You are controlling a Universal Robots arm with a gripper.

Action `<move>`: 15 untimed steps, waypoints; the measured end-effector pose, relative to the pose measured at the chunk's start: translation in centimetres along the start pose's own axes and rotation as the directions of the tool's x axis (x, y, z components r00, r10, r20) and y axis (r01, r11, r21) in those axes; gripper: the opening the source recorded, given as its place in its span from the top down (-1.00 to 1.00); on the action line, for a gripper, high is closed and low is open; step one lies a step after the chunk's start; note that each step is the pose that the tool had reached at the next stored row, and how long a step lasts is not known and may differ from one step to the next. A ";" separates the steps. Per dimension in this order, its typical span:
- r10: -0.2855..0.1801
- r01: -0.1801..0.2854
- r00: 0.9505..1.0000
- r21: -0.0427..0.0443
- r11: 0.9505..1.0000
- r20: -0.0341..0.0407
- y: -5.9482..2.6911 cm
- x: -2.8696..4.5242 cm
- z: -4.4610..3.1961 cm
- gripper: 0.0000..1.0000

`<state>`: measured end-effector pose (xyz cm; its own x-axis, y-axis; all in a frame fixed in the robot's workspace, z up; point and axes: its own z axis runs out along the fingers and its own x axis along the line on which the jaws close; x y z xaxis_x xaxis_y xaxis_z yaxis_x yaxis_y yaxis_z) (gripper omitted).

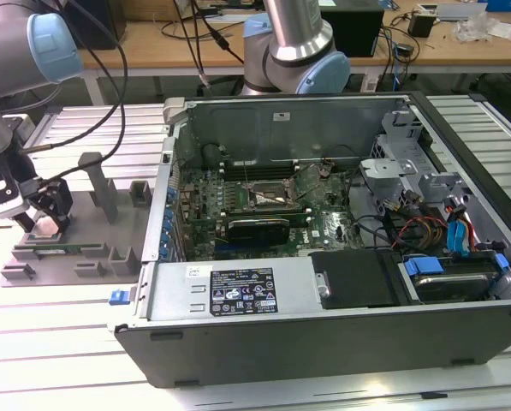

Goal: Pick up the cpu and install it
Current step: 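Pick up the cpu and move it towards the insertion slot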

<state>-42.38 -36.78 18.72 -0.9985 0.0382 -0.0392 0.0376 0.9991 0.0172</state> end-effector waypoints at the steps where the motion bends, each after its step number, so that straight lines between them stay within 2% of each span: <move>1: 0.000 0.000 1.000 0.000 1.000 0.000 0.00 0.00 0.00 -0.33; 9: 0.000 0.000 1.000 0.000 1.000 0.000 0.01 -0.04 0.01 -0.29; 11: 0.000 0.000 1.000 0.000 1.000 0.000 0.01 -0.05 0.00 -0.09; 15: 0.000 0.000 1.000 0.000 1.000 0.000 0.01 -0.06 0.01 -0.09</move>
<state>-42.32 -36.77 18.71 -0.9985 0.0383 -0.0393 0.0376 0.9991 0.0173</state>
